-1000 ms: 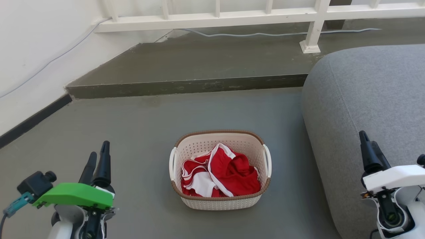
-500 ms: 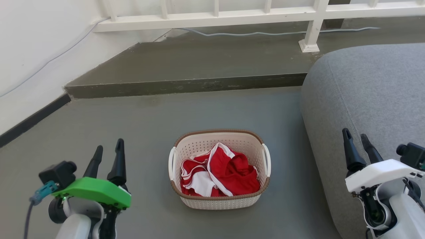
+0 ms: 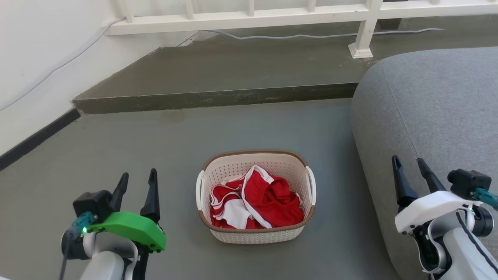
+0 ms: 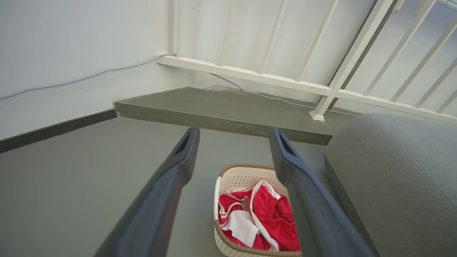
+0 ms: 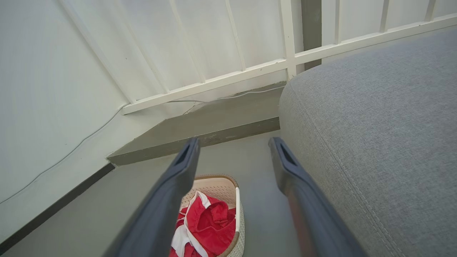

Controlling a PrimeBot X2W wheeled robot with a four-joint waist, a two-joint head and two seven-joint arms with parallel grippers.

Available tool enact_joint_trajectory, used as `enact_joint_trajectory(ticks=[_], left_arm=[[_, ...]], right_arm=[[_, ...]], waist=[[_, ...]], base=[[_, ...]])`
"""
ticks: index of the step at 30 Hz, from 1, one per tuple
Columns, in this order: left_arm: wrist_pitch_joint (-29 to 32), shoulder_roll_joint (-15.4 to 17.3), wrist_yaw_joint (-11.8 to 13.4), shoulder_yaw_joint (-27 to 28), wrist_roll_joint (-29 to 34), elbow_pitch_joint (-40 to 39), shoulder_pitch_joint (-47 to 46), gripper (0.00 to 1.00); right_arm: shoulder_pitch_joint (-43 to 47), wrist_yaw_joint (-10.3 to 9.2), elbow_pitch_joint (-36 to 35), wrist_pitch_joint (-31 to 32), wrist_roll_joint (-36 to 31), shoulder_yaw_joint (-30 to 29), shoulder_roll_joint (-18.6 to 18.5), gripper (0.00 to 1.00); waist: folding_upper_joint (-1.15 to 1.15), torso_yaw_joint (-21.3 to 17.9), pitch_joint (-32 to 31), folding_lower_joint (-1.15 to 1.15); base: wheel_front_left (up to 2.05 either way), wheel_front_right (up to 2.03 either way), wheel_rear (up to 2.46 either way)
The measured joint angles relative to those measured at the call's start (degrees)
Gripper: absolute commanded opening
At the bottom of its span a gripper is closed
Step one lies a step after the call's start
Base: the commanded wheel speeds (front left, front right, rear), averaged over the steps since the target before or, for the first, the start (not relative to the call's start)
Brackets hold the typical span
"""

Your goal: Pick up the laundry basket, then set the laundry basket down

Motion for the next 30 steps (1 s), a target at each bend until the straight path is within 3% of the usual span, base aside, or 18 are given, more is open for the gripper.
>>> enact_joint_trajectory(ticks=[18,30], left_arm=[[-3.55,-0.59,2.45,-3.22,12.68,5.83,-3.07,1.00],[-3.55,-1.82,2.57,-2.07,12.65,7.20,-3.97,1.00]], right_arm=[[-2.47,-0.94,4.19,-3.48,-13.03,3.50,-0.41,1.00],[-3.28,-0.87,4.74,-3.56,-13.61,2.72,0.03,1.00]], waist=[[0.00,-0.61,0.06,0.00],[0.00,-0.61,0.01,0.00]], base=[[0.00,0.00,0.00],[0.00,0.00,0.00]])
